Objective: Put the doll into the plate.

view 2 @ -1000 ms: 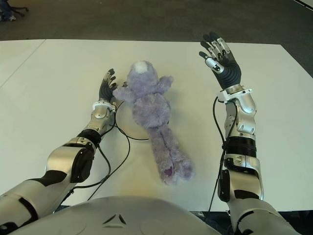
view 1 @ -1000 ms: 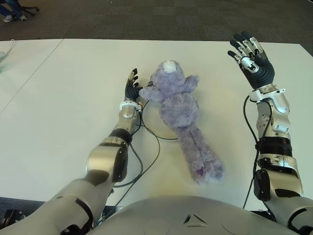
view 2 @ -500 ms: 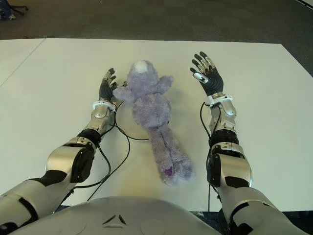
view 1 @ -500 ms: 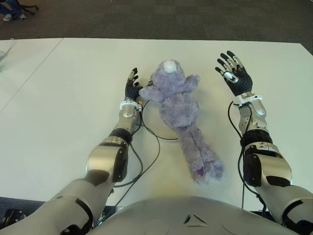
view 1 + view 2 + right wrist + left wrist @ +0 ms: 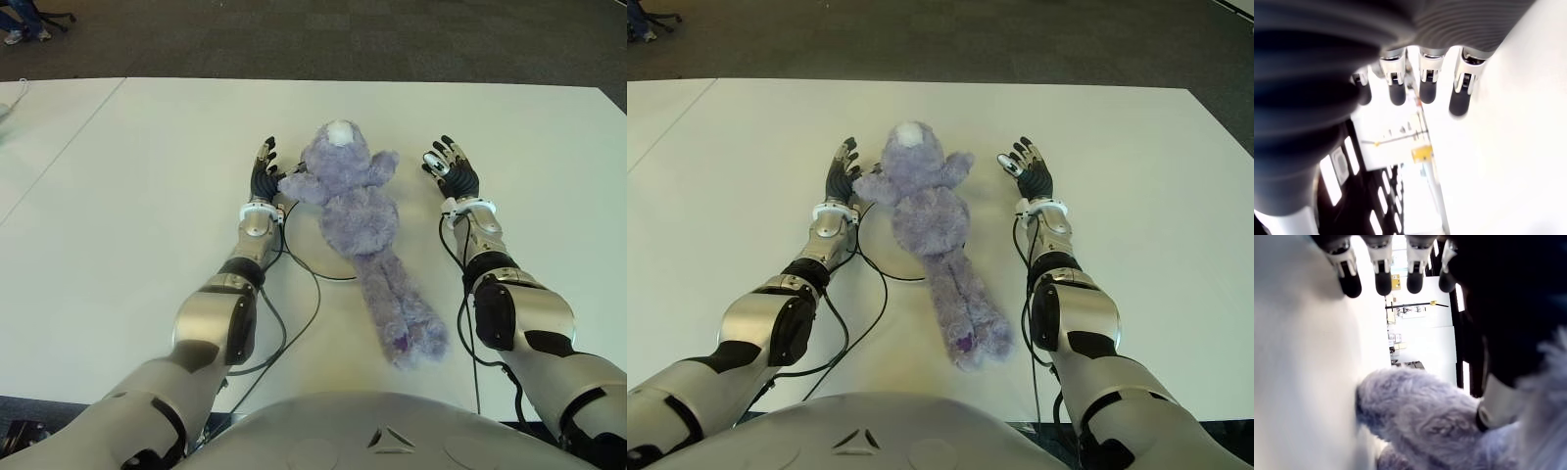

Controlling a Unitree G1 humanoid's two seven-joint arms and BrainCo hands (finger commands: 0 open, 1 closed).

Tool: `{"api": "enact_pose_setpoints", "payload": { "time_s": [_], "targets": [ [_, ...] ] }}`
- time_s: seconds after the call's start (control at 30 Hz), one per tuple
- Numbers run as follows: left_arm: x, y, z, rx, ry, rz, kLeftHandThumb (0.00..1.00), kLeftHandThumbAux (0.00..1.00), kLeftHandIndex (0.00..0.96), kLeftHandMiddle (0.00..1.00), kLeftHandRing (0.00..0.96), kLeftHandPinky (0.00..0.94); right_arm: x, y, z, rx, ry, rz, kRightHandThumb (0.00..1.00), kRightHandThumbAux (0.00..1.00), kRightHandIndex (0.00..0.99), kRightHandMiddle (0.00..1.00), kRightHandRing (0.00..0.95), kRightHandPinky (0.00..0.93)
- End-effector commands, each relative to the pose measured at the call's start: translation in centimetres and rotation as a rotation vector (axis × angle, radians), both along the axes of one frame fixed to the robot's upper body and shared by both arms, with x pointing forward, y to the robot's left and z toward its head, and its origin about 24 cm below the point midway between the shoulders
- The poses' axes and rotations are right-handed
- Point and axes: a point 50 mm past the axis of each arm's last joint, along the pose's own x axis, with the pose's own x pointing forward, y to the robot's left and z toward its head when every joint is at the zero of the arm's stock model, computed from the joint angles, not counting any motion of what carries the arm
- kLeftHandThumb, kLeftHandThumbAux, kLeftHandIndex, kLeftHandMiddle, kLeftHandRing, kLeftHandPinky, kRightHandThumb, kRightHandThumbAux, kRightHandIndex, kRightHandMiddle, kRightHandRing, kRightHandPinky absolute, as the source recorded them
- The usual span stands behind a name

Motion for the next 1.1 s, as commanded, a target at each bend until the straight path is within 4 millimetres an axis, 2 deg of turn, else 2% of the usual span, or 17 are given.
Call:
{"api": "enact_pose_setpoints", "payload": {
  "time_s": [0.03, 0.33, 0.57, 0.83, 1.0, 1.1],
  "targets": [
    [-7.0, -0.5, -8.2, 0.003, 0.405, -0.002, 0.0, 0.752, 0.039, 0.066, 0.079, 0.112, -1.8, 1.5, -3.9, 0.004, 0.198, -0.011, 0.0, 0.776, 0.007, 0.005, 0.0, 0.0],
    [-7.1, -0.6, -8.3, -0.008, 0.412, -0.004, 0.0, 0.744, 0.031, 0.063, 0.075, 0.11, -2.8, 1.9, -5.1, -0.056, 0.238, 0.01, 0.0, 0.757, 0.003, 0.006, 0.0, 0.004],
    [-7.1, -0.6, -8.3, -0.023, 0.418, 0.001, 0.0, 0.754, 0.032, 0.072, 0.084, 0.123, -3.0, 2.1, -5.4, -0.083, 0.243, 0.011, 0.0, 0.726, 0.005, 0.008, 0.0, 0.015],
    [-7.0, -0.6, -8.3, -0.017, 0.421, 0.002, 0.0, 0.746, 0.029, 0.072, 0.083, 0.11, -3.6, 2.2, -5.9, -0.128, 0.225, -0.004, 0.0, 0.7, 0.039, 0.044, 0.038, 0.086],
    [-7.1, -0.6, -8.3, -0.005, 0.41, -0.002, 0.0, 0.748, 0.035, 0.079, 0.09, 0.119, -5.9, 2.1, -7.7, -0.144, 0.232, -0.041, 0.0, 0.768, 0.08, 0.089, 0.084, 0.137],
    [-7.1, -0.6, -8.2, 0.001, 0.4, -0.005, 0.0, 0.75, 0.036, 0.079, 0.09, 0.119, -7.6, 1.9, -8.8, -0.223, 0.23, -0.062, 0.0, 0.787, 0.096, 0.108, 0.103, 0.149]
  ]
}}
